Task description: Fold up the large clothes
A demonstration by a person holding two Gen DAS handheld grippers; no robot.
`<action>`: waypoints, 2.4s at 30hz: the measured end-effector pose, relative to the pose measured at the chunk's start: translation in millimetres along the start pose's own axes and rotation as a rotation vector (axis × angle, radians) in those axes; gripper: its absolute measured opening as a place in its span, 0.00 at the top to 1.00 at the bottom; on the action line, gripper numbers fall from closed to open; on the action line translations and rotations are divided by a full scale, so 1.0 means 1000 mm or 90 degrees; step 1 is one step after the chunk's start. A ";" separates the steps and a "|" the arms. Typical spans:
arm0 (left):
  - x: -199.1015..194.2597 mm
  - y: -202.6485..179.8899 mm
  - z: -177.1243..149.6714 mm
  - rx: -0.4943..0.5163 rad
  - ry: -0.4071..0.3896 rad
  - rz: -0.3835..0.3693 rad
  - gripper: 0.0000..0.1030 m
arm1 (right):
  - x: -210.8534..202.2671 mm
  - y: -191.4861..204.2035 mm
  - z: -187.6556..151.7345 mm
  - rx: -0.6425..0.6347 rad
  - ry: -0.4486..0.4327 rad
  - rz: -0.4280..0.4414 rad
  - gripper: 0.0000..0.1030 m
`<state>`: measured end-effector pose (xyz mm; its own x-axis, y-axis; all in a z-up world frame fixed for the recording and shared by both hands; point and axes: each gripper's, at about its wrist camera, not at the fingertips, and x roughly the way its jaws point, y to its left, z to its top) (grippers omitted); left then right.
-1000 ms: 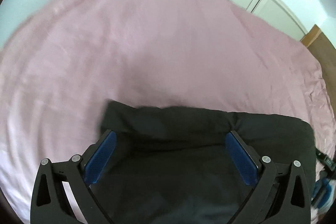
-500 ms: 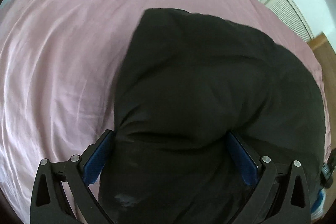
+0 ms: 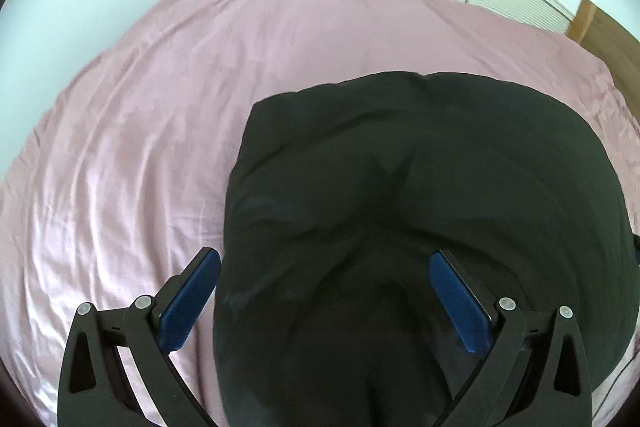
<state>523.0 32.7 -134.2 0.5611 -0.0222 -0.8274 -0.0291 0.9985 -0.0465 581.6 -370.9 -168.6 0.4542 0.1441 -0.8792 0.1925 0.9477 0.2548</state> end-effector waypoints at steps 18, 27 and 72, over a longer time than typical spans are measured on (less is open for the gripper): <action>-0.072 0.023 -0.034 0.040 -0.093 -0.010 0.03 | -0.061 -0.012 -0.064 0.029 -0.027 0.004 0.00; -0.091 0.030 -0.046 0.060 -0.110 0.010 0.03 | -0.084 -0.021 -0.083 0.040 -0.041 -0.006 0.00; 0.106 0.127 -0.036 -0.249 0.178 -0.450 0.01 | 0.068 -0.103 -0.031 0.071 0.126 0.346 0.00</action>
<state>548.8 155.8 -247.9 0.3322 -0.6964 -0.6361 -0.0610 0.6571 -0.7513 565.4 -450.2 -267.0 0.3443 0.6612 -0.6666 0.0736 0.6888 0.7212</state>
